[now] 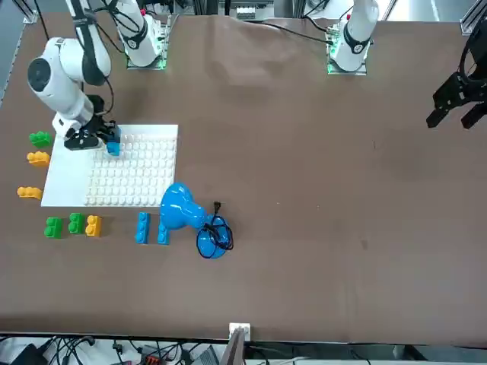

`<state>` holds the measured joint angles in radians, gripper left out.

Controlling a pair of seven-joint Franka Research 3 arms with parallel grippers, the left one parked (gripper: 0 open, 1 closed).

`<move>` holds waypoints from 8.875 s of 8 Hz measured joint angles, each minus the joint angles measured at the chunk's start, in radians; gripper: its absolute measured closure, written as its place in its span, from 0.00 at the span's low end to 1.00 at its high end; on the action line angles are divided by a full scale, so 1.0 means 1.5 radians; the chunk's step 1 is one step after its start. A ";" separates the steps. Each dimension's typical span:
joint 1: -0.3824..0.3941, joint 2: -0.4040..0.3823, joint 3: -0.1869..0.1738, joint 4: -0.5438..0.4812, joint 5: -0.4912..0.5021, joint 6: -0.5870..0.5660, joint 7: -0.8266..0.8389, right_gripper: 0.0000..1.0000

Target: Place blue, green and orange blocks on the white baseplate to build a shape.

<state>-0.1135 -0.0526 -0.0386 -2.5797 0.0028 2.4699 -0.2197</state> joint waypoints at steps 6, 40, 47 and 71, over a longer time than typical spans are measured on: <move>0.024 0.026 0.014 0.002 0.000 0.038 0.033 0.63; 0.039 0.050 0.015 -0.040 0.008 0.123 0.090 0.63; 0.040 0.023 0.015 -0.020 0.008 0.092 0.090 0.00; 0.179 0.495 0.017 0.643 0.012 -0.102 0.367 0.56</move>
<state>0.1554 0.6905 -0.0132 -1.6157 0.0210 2.3164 0.3309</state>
